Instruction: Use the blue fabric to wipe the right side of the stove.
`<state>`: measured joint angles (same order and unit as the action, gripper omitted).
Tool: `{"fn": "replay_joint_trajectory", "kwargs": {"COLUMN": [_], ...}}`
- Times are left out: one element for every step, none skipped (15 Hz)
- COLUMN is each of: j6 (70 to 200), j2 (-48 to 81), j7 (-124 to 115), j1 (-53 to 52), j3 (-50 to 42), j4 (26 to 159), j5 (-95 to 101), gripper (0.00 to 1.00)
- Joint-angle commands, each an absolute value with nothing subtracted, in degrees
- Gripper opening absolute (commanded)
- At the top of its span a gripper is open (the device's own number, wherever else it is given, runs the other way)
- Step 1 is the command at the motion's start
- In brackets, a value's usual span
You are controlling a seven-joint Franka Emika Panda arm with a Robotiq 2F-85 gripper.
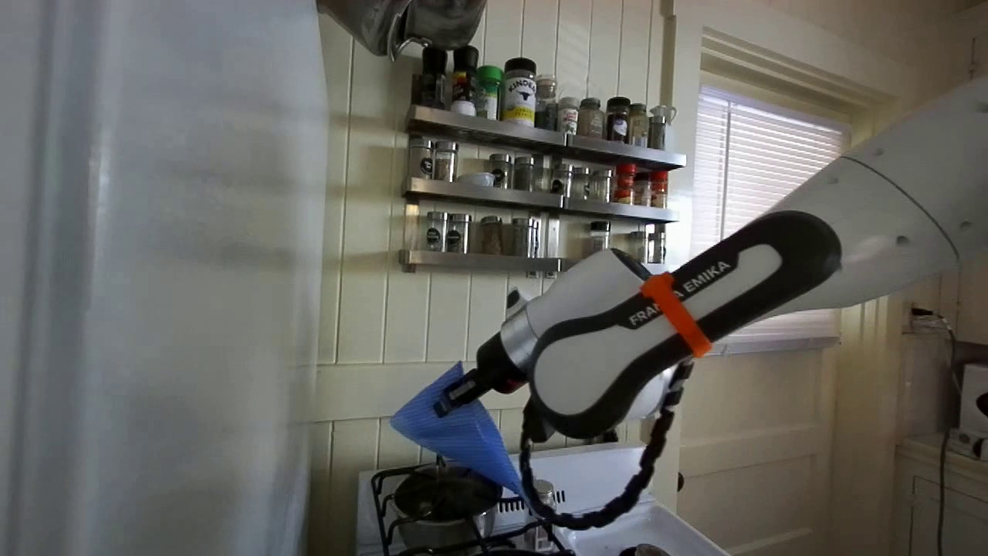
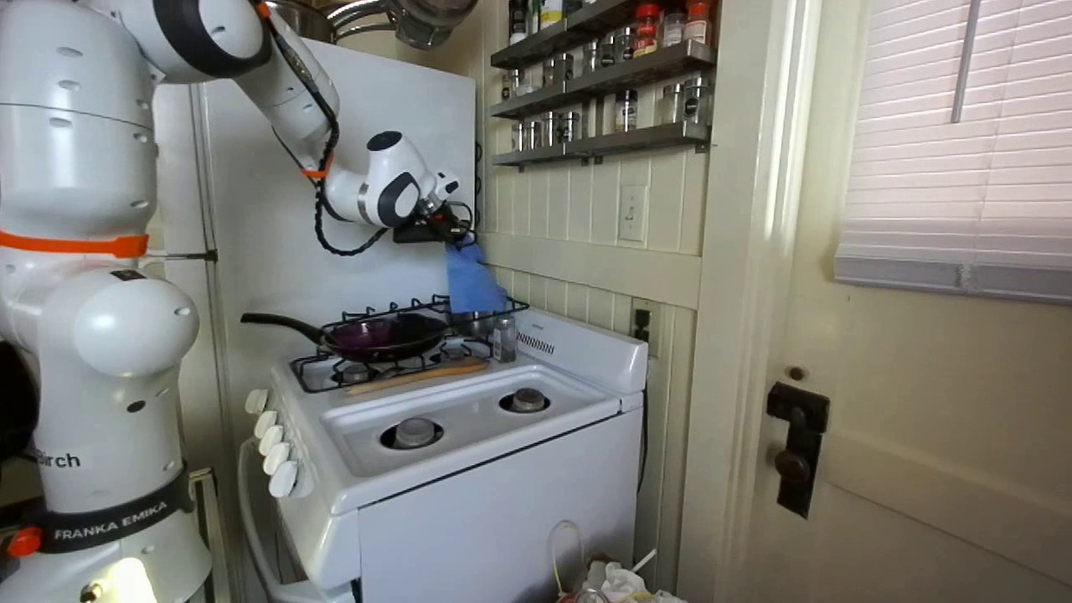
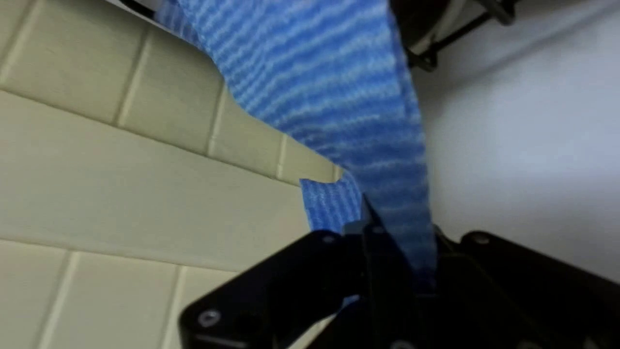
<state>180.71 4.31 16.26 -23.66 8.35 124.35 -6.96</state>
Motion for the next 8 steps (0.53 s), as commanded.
{"fn": "replay_joint_trajectory", "kwargs": {"j6": [176.4, 173.9, 170.7, 167.5, 165.1, 162.8, 160.8, 157.8], "j2": [12.0, 14.7, 17.1, 17.9, 16.3, 15.7, 15.1, 13.6], "j7": [31.6, 35.6, 39.6, 43.5, 43.7, 42.2, 41.4, 38.7], "j1": [-14.5, -11.4, -7.5, -2.4, -2.7, -1.2, 0.2, 0.8], "j3": [22.5, 26.5, 31.1, 34.8, 31.3, 30.5, 29.6, 27.3], "j4": [111.8, 107.9, 104.3, 103.5, 105.2, 105.7, 106.4, 108.2], "j5": [-16.1, -18.0, -20.4, -23.1, -24.7, -24.6, -25.4, -23.9], "gripper": [0.0, 0.0, 0.0, 0.0, 0.0, 0.0, 0.0, 0.0]}}
